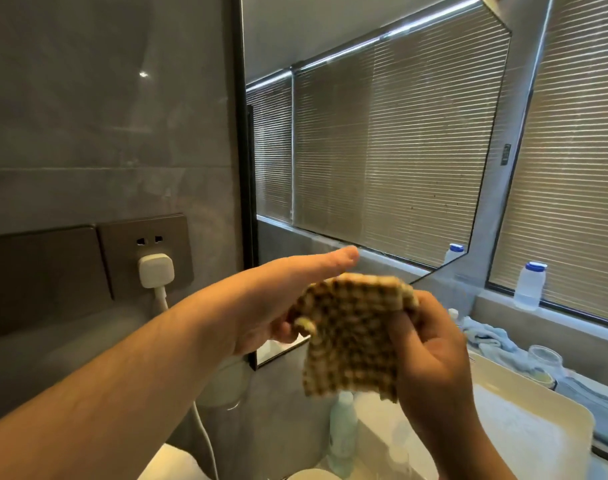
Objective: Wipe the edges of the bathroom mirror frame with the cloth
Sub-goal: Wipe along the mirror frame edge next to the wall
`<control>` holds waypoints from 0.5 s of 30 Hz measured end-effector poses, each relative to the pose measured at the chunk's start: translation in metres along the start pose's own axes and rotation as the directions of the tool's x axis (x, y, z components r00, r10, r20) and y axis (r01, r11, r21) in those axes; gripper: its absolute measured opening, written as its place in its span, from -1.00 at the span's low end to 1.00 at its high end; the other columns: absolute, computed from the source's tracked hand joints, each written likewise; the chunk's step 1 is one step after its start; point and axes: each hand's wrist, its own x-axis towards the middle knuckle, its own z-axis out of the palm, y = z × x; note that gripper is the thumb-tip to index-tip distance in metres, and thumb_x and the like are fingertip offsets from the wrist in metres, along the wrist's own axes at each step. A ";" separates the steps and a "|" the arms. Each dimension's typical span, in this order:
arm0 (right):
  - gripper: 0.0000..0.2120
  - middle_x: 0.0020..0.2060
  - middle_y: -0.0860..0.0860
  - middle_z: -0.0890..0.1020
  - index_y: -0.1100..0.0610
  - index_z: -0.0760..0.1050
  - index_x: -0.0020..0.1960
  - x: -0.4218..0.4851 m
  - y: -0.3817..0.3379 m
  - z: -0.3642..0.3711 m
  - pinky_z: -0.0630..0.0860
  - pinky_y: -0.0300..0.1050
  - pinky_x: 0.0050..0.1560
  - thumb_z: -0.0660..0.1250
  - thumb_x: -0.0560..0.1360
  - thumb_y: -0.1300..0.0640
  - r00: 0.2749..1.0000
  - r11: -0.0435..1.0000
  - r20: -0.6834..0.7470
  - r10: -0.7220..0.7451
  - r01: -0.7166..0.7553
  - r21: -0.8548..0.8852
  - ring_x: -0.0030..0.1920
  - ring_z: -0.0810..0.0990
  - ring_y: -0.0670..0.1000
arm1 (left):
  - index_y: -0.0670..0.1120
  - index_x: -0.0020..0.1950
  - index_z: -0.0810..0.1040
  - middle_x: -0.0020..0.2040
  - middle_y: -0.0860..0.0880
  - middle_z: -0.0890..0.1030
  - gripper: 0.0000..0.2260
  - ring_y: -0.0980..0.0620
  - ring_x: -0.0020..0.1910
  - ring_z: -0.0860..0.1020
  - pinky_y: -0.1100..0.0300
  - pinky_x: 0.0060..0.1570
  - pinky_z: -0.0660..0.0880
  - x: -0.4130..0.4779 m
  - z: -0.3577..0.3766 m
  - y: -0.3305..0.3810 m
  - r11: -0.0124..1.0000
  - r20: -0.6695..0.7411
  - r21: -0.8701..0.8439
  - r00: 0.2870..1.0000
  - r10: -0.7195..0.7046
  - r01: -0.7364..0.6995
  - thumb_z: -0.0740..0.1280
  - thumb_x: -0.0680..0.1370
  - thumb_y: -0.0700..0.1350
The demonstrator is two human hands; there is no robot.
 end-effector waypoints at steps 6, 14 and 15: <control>-0.81 -0.09 0.24 0.69 0.22 0.55 0.06 0.017 -0.022 -0.008 0.60 0.18 0.02 0.19 0.64 0.17 0.915 0.890 -0.059 0.398 -0.370 0.268 -0.03 0.66 0.22 | 0.02 -0.25 0.65 -0.29 0.01 0.59 -0.84 0.10 -0.33 0.44 0.18 -0.31 0.39 -0.005 -0.006 0.004 0.925 0.151 0.356 0.985 0.083 -0.132 0.46 0.27 0.07; -0.69 0.17 -0.24 0.60 -0.21 0.48 0.24 -0.003 -0.018 -0.002 0.47 -0.23 0.18 0.35 0.50 -0.17 0.998 0.968 -0.047 0.032 -0.043 -0.247 0.22 0.53 -0.24 | -0.11 -0.16 0.61 -0.32 0.04 0.62 -0.90 0.13 -0.30 0.58 0.29 -0.23 0.52 -0.012 -0.009 0.013 0.965 0.058 0.175 0.980 0.189 -0.196 0.35 0.54 -0.23; -0.53 0.24 -0.30 0.56 -0.24 0.45 0.32 -0.008 -0.019 0.000 0.43 -0.26 0.22 0.34 0.43 -0.28 0.998 0.967 0.056 0.014 0.001 -0.255 0.28 0.48 -0.27 | -0.13 -0.14 0.61 -0.31 0.02 0.62 -0.90 0.14 -0.31 0.58 0.32 -0.27 0.52 -0.014 -0.010 0.015 0.965 0.062 0.157 0.977 0.202 -0.210 0.33 0.55 -0.26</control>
